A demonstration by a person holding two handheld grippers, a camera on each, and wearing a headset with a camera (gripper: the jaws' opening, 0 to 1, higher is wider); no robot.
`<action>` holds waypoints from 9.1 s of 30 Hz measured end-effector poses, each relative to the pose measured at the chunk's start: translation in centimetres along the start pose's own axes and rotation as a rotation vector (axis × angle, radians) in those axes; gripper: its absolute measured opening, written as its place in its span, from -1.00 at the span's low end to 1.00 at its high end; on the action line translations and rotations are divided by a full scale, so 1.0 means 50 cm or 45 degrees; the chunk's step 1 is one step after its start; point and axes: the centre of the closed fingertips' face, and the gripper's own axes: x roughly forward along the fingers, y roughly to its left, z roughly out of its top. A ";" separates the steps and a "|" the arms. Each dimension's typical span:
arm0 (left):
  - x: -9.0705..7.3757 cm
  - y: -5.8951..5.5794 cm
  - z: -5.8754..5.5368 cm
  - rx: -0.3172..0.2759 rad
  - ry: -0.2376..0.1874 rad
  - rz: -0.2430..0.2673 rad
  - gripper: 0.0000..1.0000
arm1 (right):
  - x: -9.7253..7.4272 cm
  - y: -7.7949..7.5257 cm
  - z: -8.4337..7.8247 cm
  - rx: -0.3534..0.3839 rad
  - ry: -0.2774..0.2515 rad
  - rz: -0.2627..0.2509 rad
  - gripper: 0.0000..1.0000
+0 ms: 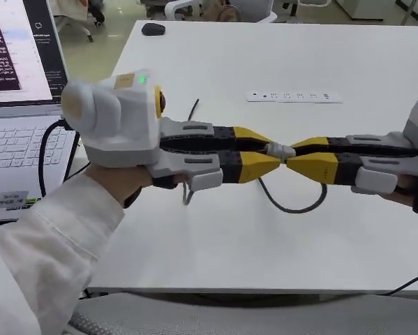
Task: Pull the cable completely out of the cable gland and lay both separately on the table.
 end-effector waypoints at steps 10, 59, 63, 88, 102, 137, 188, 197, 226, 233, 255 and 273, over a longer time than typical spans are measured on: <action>-0.021 0.004 0.023 -0.216 -0.023 -0.024 -0.69 | 0.019 0.013 0.023 -0.136 0.001 -0.038 -0.78; 0.045 -0.013 0.093 0.158 -0.103 0.031 -0.69 | -0.040 0.015 0.091 0.417 -0.034 0.328 -0.72; 0.048 -0.015 0.089 0.164 -0.090 0.034 -0.69 | -0.045 0.020 0.087 0.350 -0.012 0.302 -0.74; 0.080 0.013 0.074 -0.278 -0.135 0.068 -0.70 | -0.069 -0.029 0.058 -0.439 0.151 0.059 -0.96; 0.069 -0.010 0.124 0.240 -0.159 0.051 -0.69 | -0.087 0.021 0.123 0.306 -0.100 0.360 -0.40; 0.081 0.012 0.062 -0.357 -0.126 0.015 -0.71 | -0.068 0.007 0.079 -0.286 0.036 0.203 -0.81; 0.124 0.018 0.080 -0.059 -0.076 0.093 -0.48 | -0.087 -0.014 0.073 -0.503 0.141 0.144 -0.95; 0.128 0.019 0.082 -0.107 -0.150 0.110 -0.62 | -0.095 -0.018 0.071 -0.451 0.096 0.152 -0.95; 0.063 0.022 0.075 -0.100 -0.060 0.200 -0.64 | -0.135 -0.036 0.056 -0.465 0.177 0.133 -0.93; 0.073 0.023 0.063 -0.096 -0.024 0.135 -0.64 | -0.174 -0.047 0.038 -0.521 0.305 0.065 -0.93; 0.114 0.035 0.093 -0.070 -0.034 0.056 -0.65 | -0.169 -0.048 0.105 -0.483 0.212 0.021 -0.54; 0.125 0.046 0.084 -0.066 0.001 0.069 -0.65 | -0.093 -0.058 0.088 -0.466 0.164 0.113 -0.84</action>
